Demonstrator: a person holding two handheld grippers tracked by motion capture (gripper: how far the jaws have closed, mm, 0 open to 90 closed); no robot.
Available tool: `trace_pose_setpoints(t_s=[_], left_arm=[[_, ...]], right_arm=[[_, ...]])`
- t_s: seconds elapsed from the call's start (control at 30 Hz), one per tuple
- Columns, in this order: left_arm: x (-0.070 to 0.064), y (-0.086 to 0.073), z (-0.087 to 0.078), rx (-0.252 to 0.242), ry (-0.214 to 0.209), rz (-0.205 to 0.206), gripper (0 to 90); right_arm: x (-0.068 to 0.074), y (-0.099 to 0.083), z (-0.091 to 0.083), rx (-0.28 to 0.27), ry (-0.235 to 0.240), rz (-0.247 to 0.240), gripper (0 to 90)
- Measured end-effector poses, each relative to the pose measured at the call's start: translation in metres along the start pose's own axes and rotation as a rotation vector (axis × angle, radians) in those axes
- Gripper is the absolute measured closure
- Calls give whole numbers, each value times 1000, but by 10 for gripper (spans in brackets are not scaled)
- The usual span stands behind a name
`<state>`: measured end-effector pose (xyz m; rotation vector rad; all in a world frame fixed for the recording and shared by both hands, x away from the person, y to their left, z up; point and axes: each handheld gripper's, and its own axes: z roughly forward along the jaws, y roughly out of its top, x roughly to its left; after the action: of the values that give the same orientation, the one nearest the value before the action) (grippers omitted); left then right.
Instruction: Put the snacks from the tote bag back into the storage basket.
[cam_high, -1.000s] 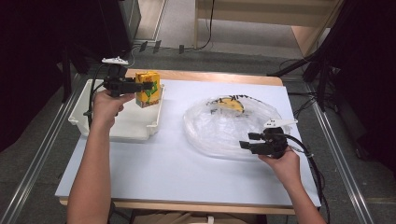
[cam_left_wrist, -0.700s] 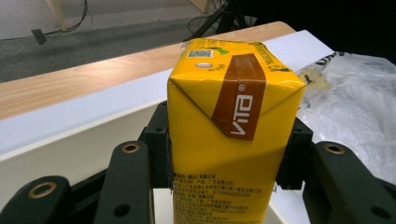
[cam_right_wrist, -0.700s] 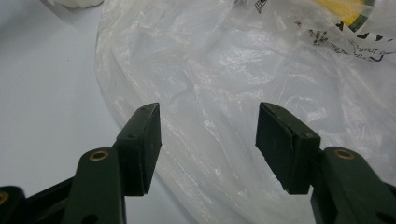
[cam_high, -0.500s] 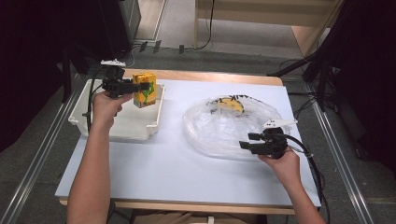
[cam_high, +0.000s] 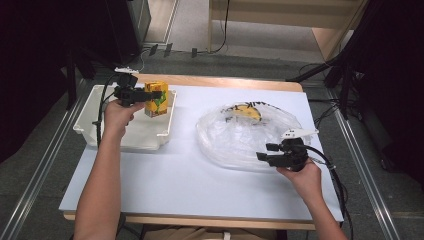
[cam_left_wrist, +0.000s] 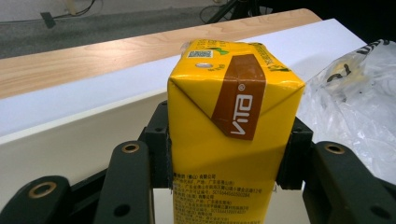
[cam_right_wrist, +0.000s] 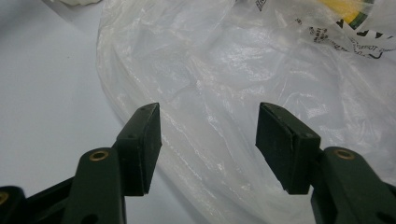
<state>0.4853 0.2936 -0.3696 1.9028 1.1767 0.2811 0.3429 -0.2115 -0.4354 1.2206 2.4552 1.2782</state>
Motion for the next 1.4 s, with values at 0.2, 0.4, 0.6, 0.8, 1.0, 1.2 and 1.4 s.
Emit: trace_pose_setpoints(t_s=[0.2,0.4,0.6,0.8,1.0,1.2,1.4], left_arm=[[3,-2,8,8,12,2,522],[5,-4,18,17,21,4,522],[8,-8,24,22,27,13,522],[11,-12,28,7,11,5,522],[6,-16,35,25,10,27,521],[3,-17,36,24,10,40,520],[1,-21,33,28,14,58,520]], right_arm=[[1,-1,0,1,-2,-1,416],[1,-1,0,3,-4,-2,416],[1,-1,2,3,-2,-5,416],[1,-1,2,5,-4,-1,416],[1,-1,2,8,-7,-5,416],[1,-1,1,10,-10,0,416],[1,-2,1,15,-15,-10,416]])
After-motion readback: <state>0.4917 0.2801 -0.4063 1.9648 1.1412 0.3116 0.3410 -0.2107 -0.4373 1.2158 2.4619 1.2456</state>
